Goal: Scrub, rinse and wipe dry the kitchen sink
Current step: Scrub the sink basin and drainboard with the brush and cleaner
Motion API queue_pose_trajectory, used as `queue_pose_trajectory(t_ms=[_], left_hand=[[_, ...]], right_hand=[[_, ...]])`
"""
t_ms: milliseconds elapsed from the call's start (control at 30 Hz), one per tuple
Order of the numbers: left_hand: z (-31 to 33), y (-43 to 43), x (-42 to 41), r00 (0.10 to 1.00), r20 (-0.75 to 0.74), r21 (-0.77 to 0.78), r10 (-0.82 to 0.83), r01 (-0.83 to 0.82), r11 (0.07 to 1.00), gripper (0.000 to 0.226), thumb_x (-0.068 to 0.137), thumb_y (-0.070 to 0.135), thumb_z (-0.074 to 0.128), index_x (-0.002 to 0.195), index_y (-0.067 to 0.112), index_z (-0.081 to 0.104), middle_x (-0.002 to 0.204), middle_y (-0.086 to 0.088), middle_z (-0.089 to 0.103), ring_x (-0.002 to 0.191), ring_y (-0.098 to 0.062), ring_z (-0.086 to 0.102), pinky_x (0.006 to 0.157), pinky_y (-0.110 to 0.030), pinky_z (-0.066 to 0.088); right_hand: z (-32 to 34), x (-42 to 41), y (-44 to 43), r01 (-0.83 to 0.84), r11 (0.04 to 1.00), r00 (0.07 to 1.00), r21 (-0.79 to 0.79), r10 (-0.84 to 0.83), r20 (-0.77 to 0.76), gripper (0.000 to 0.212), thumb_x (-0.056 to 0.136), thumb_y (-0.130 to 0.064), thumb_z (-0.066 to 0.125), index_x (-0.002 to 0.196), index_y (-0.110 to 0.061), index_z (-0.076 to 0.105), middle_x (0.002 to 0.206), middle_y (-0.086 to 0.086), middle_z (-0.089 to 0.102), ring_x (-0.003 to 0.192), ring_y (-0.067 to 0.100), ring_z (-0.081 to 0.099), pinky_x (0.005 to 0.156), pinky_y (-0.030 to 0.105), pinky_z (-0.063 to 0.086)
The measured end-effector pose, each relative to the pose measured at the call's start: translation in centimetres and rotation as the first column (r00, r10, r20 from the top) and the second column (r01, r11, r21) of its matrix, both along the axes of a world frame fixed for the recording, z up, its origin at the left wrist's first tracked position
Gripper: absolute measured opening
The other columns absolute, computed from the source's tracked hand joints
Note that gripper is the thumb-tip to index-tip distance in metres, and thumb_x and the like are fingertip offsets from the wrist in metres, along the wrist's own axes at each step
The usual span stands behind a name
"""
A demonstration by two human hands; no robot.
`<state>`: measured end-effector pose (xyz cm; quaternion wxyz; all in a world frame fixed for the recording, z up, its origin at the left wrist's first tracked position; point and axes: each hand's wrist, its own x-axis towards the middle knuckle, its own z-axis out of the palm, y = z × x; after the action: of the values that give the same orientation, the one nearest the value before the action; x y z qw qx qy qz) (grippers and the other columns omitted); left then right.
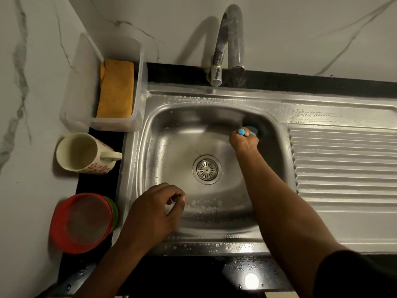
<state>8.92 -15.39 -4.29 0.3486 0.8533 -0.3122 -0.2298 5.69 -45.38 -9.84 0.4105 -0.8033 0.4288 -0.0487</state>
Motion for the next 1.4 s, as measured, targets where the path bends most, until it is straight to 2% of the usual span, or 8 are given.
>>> queue_pose_trajectory(t_ms=[133, 233, 367, 533, 667, 933, 1233, 1400], left_hand=[[-0.3, 0.5, -0.2, 1.0, -0.007, -0.014, 0.014, -0.014, 1.0, 0.008, 0.095, 0.037, 0.062, 0.09, 0.035, 0.068, 0.087, 0.018, 0.065, 0.084, -0.008, 0.063, 0.071, -0.037, 0.055], [-0.3, 0.8, -0.8, 1.0, -0.021, -0.023, 0.019, -0.019, 1.0, 0.008, 0.094, 0.038, 0.062, 0.09, 0.035, 0.068, 0.086, 0.018, 0.065, 0.083, -0.008, 0.064, 0.07, -0.038, 0.056], [0.1, 0.7, -1.0, 1.0, -0.005, -0.026, 0.026, -0.026, 0.999, 0.008, 0.094, 0.039, 0.062, 0.091, 0.035, 0.068, 0.085, 0.018, 0.065, 0.082, -0.007, 0.063, 0.071, -0.038, 0.056], [0.4, 0.7, -1.8, 0.998, 0.015, -0.048, 0.064, -0.063, 0.997, 0.009, 0.096, 0.028, 0.069, 0.09, 0.034, 0.069, 0.084, 0.018, 0.065, 0.081, -0.007, 0.064, 0.069, -0.037, 0.056], [0.3, 0.3, -3.6, 0.998, -0.027, -0.07, 0.06, -0.061, 0.996, 0.008, 0.095, 0.035, 0.064, 0.091, 0.033, 0.07, 0.085, 0.017, 0.066, 0.081, -0.006, 0.064, 0.07, -0.036, 0.056], [0.6, -1.3, -7.2, 0.99, -0.04, -0.087, 0.138, -0.141, 0.986, 0.013, 0.096, 0.036, 0.062, 0.096, 0.029, 0.072, 0.088, 0.017, 0.067, 0.084, -0.006, 0.064, 0.074, -0.035, 0.056], [-0.2, -2.8, -10.7, 0.984, -0.025, -0.094, 0.176, -0.178, 0.98, 0.01, 0.098, 0.036, 0.062, 0.093, 0.031, 0.069, 0.084, 0.016, 0.064, 0.081, -0.007, 0.062, 0.07, -0.035, 0.055], [0.3, -3.5, -11.4, 0.977, -0.02, -0.101, 0.213, -0.213, 0.972, 0.005, 0.099, 0.027, 0.069, 0.094, 0.03, 0.07, 0.085, 0.016, 0.065, 0.083, -0.009, 0.064, 0.071, -0.034, 0.056]], right_hand=[[-2.5, 2.1, -2.9, 0.357, 0.197, 0.485, 0.913, -0.875, -0.001, 0.036, 0.106, -0.022, 0.046, 0.07, -0.02, 0.048, 0.047, -0.002, 0.042, 0.033, 0.011, 0.041, 0.033, 0.022, 0.035], [1.9, -0.5, 0.3, 0.427, 0.79, 0.793, 0.441, -0.561, 0.238, 0.028, 0.105, -0.04, 0.053, 0.103, -0.013, 0.059, 0.086, -0.001, 0.061, 0.069, 0.007, 0.06, 0.054, 0.025, 0.052], [0.2, 1.0, -1.3, 0.274, 0.113, 0.427, 0.955, -0.904, -0.016, 0.018, 0.104, -0.03, 0.055, 0.092, -0.017, 0.054, 0.067, -0.003, 0.053, 0.053, 0.008, 0.05, 0.049, 0.018, 0.044], [0.8, 1.5, -3.5, 0.466, 0.493, 0.847, 0.735, -0.49, -0.208, 0.029, 0.109, -0.032, 0.042, 0.086, -0.016, 0.048, 0.05, -0.002, 0.043, 0.036, 0.006, 0.04, 0.035, 0.016, 0.033], [2.9, 0.7, -7.8, -0.031, 0.986, 0.957, 0.161, 0.076, -0.281, 0.031, 0.108, -0.037, 0.052, 0.108, -0.007, 0.058, 0.07, 0.002, 0.057, 0.054, 0.012, 0.054, 0.049, 0.024, 0.044], [7.7, 4.2, -7.3, -0.985, 0.076, 0.17, -0.156, 0.251, -0.953, 0.029, 0.091, -0.033, 0.078, 0.113, -0.016, 0.07, 0.099, 0.002, 0.069, 0.095, 0.024, 0.07, 0.066, 0.032, 0.046], [3.8, -0.6, -3.8, -0.891, 0.153, -0.352, 0.427, 0.359, -0.864, 0.039, 0.079, -0.045, 0.086, 0.094, -0.015, 0.066, 0.093, -0.004, 0.068, 0.096, 0.022, 0.069, 0.087, 0.031, 0.056], [5.1, 2.3, -6.0, -0.997, 0.067, -0.017, 0.034, 0.248, -0.969, 0.017, 0.096, -0.027, 0.068, 0.11, -0.02, 0.075, 0.119, -0.004, 0.073, 0.112, 0.023, 0.069, 0.088, 0.029, 0.055]])
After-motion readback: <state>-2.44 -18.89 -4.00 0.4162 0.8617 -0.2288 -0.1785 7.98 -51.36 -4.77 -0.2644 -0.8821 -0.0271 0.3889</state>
